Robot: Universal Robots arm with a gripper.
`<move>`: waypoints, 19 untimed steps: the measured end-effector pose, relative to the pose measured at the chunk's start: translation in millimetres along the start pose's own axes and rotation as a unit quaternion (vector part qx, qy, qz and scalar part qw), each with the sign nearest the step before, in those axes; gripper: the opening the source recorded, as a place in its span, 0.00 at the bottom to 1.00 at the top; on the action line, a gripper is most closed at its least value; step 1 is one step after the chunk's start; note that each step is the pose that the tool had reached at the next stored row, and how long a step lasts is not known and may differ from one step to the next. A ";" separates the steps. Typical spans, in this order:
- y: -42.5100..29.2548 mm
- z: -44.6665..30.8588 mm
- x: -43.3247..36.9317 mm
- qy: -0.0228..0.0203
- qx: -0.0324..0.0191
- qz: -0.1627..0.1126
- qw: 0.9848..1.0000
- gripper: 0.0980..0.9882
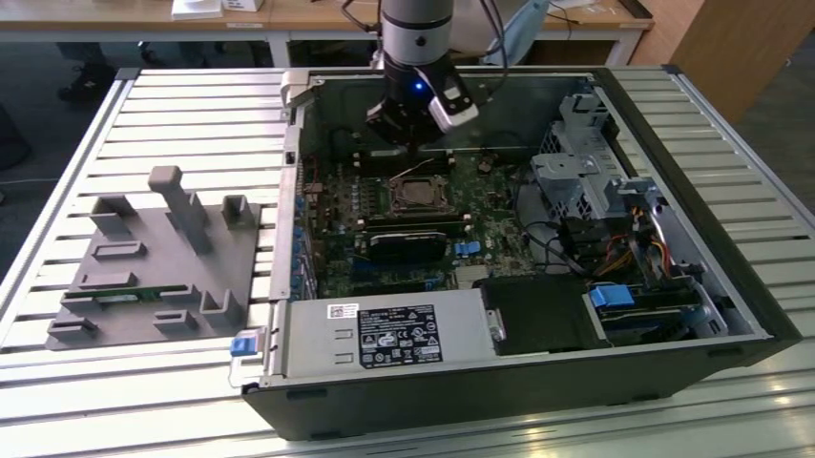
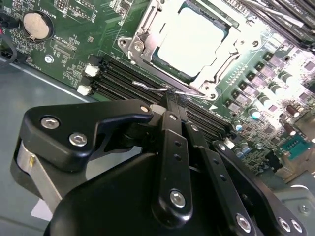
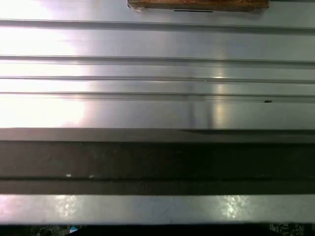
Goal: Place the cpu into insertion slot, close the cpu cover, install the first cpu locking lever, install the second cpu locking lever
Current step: 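Install the first cpu locking lever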
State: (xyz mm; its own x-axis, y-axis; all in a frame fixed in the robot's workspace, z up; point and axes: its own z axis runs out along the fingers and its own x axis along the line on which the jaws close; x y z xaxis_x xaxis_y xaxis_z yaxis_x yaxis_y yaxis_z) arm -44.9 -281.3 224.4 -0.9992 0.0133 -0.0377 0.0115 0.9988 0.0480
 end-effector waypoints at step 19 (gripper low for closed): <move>2.0 10.5 -9.5 0.000 0.000 0.000 1.000 0.02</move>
State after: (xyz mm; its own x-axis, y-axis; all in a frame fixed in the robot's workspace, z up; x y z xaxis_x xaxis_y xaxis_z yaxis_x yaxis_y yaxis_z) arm -35.1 -278.9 214.4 -0.9992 0.0134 -0.0373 0.0116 0.9988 0.0479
